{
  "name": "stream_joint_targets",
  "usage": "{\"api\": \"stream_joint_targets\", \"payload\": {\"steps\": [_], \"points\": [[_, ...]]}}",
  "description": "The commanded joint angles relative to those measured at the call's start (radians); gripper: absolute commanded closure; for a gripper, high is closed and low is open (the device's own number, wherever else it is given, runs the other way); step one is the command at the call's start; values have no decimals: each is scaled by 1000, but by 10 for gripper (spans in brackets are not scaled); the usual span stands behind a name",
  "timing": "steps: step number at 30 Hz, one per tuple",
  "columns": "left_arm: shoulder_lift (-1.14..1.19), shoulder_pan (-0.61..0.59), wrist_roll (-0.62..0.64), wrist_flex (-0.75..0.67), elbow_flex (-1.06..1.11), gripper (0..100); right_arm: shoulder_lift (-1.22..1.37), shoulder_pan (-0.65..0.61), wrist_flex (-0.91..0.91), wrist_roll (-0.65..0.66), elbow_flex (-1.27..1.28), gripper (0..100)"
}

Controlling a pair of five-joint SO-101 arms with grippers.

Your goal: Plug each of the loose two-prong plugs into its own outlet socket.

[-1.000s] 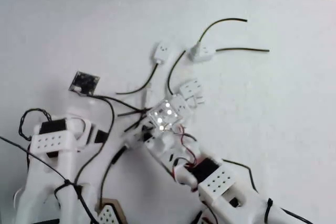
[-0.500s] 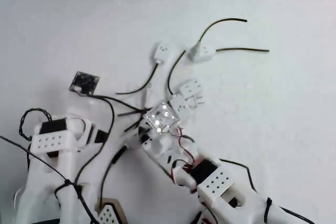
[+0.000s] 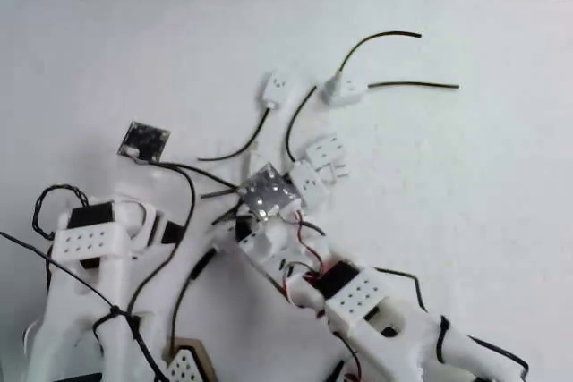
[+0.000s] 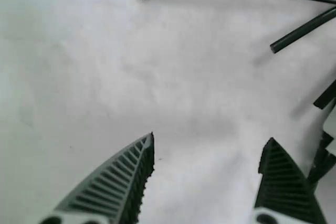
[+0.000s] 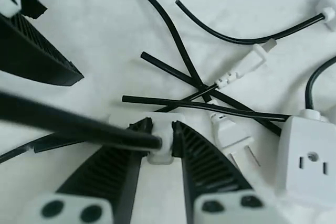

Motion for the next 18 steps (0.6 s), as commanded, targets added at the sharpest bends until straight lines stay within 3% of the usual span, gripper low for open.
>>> {"api": "stream_joint_targets", "payload": {"steps": [1, 18], "points": [[-36, -10, 0, -12, 0, 687, 68, 31, -5, -3, -52, 981], [-36, -10, 0, -12, 0, 687, 79, 45, 21, -3, -64, 981]]}}
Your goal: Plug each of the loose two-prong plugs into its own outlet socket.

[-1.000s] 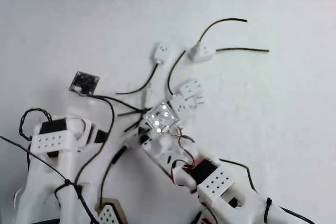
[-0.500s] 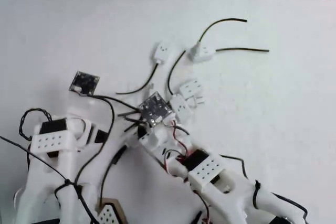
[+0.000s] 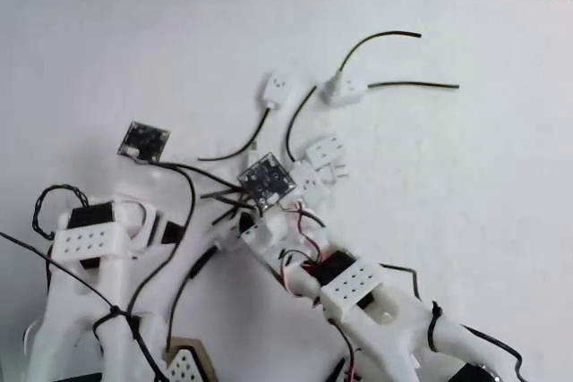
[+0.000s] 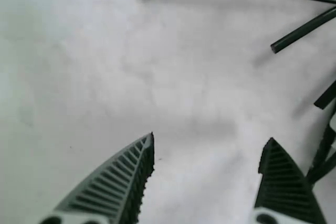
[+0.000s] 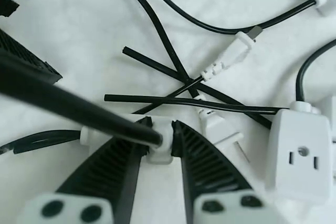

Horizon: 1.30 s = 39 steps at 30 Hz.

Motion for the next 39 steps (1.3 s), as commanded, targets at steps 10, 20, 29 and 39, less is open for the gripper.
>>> {"api": "stream_joint_targets", "payload": {"steps": [10, 20, 29, 39], "points": [[-36, -10, 0, -12, 0, 687, 7, -67, 173, 3, -71, 981], [-36, -10, 0, -12, 2, 687, 174, -90, 337, -2, -222, 981], [-36, -10, -2, -12, 2, 687, 292, -91, 430, 5, -333, 981], [-36, -10, -2, -14, 2, 687, 180, -18, 487, -2, -390, 981]]}}
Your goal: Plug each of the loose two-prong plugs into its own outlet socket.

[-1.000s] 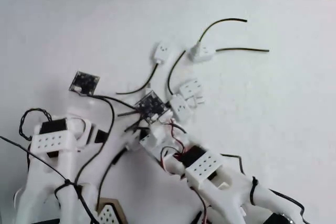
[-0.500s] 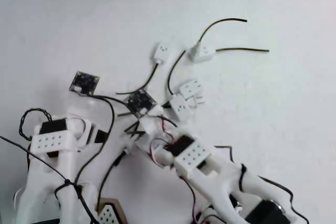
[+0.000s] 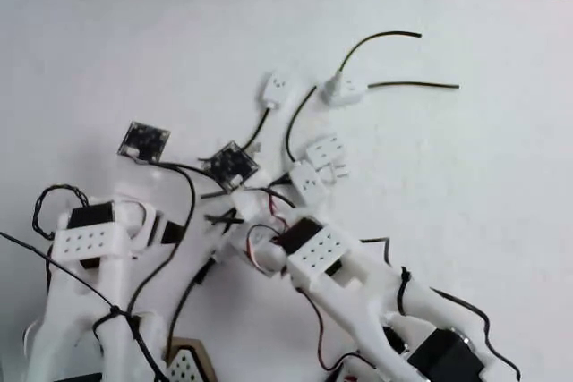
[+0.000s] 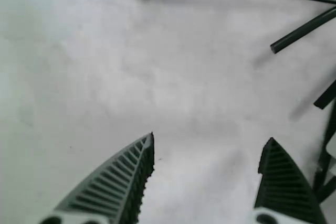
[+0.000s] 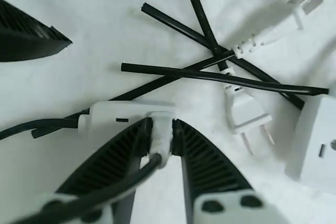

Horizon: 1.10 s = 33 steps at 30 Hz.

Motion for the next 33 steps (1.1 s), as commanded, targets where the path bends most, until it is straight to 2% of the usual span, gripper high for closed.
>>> {"api": "stream_joint_targets", "payload": {"steps": [1, 8, 14, 19, 33], "points": [[-36, -10, -2, -15, 2, 687, -120, 61, 79, -3, -49, 981], [-36, -10, 0, -17, 2, 687, -449, 170, 153, -5, -91, 981], [-36, -10, 0, -17, 2, 687, -549, 390, 53, -3, -91, 981], [-36, -10, 0, -17, 2, 687, -415, 587, -122, -3, -118, 981], [-36, -10, 0, -15, 2, 687, 268, 918, -120, 5, -632, 981]]}}
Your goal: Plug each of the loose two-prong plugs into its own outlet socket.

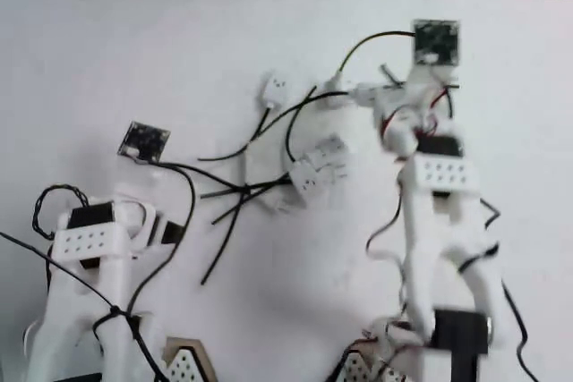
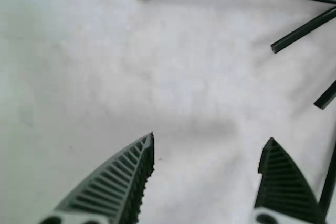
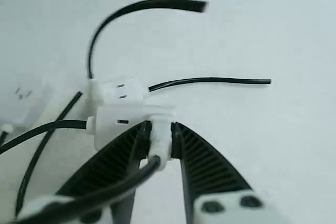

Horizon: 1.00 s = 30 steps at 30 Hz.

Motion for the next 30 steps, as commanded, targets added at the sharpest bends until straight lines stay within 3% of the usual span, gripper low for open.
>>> {"api": "stream_joint_targets", "payload": {"steps": [1, 9, 15, 21, 30], "points": [[-36, -10, 0, -15, 2, 687, 140, 79, -18, 2, -184, 981], [-36, -10, 0, -15, 3, 687, 432, 183, 8, 0, -423, 981], [-36, -10, 0, -15, 3, 687, 449, 176, 259, -5, -585, 869], [-36, -10, 0, -15, 3, 687, 344, 81, 538, 5, -678, 858], [-36, -24, 0, -15, 3, 687, 231, -176, 894, 5, -677, 874]]}}
